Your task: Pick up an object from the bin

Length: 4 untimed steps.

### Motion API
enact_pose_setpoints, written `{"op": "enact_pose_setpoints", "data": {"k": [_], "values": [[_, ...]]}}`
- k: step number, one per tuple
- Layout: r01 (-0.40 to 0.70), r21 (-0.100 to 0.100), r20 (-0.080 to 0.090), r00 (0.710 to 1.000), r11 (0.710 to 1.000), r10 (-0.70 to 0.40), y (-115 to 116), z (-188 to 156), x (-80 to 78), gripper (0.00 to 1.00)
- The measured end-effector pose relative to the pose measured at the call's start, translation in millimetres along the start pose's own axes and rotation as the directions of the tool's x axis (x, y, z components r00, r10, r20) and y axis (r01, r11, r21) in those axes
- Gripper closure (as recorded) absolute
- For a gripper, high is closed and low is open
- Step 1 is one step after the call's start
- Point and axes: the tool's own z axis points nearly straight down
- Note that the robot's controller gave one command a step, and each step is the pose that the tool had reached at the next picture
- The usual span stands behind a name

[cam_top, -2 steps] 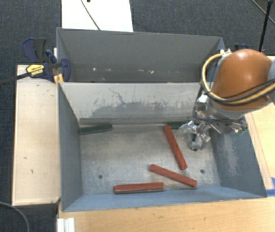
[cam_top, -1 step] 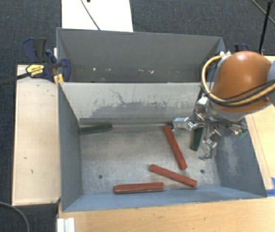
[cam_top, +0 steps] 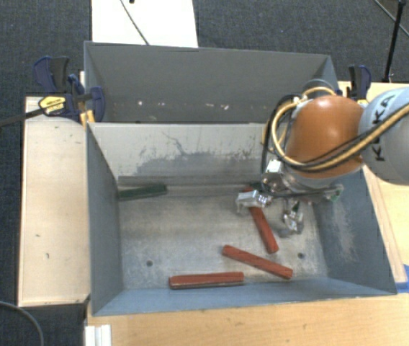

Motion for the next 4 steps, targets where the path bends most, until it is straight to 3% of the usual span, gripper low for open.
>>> {"op": "enact_pose_setpoints", "data": {"k": [1,2,4], "values": [[-0.004,0.001,0.003,1.000,1.000,0.004,-0.3,-2.1,-1.5,1.00],[-0.034,0.012,0.007,0.999,0.999,0.034,8.9,-140.3,-17.8,1.00],[-0.041,0.002,0.002,0.999,0.999,0.041,10.4,-135.1,-16.7,1.00]]}}
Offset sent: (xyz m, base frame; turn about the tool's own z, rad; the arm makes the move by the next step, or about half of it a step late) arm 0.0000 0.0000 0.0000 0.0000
